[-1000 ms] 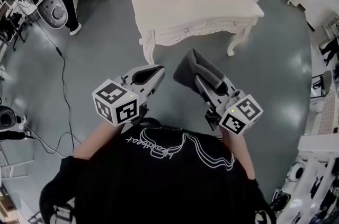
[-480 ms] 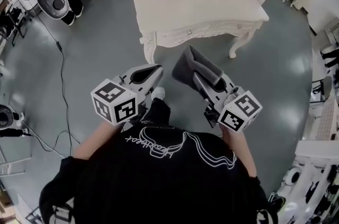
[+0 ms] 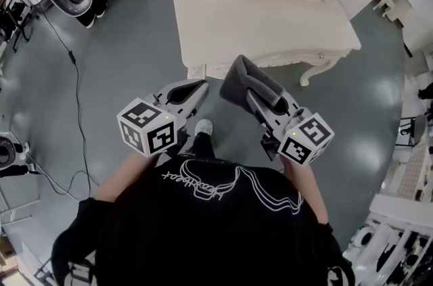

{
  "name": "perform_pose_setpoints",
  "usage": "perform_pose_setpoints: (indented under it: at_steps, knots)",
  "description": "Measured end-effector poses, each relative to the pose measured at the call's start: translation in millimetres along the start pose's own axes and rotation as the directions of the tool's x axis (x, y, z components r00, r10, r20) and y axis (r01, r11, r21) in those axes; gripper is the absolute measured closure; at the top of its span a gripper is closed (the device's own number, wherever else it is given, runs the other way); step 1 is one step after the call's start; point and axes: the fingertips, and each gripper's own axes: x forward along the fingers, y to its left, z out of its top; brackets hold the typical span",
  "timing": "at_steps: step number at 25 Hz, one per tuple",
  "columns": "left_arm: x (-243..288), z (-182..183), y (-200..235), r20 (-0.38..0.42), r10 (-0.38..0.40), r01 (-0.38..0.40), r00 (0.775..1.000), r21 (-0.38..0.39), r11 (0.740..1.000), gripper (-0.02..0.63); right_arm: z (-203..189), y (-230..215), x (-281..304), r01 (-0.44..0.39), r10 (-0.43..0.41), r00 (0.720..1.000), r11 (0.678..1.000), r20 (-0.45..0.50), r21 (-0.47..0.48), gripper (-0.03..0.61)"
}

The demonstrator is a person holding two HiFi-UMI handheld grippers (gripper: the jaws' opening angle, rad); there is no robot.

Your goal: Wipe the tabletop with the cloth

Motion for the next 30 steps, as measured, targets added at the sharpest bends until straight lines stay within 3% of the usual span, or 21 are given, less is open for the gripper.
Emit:
perform_pose_setpoints:
  at_steps: [8,14,30]
  knots:
    - [49,47,118,-0.011,0.057,-0.057,0.998,-0.046,0.997,0.609,23,-76,114,-0.038,0.041,0.996,0.999,-0.085,0.033,0.526]
    - [69,58,190,-0.025,0.100,-0.101,0.995,-0.068,0.993,0.609,17,-107,184,-0.066,0.073,0.984,0.997,-0.163,0.048,0.526]
    - [70,37,273,-0.082,0.245,-0.255,0.966,-0.164,0.953,0.609,-22,-138,289,-0.172,0.197,0.935,0.979,-0.293,0.111,0.525]
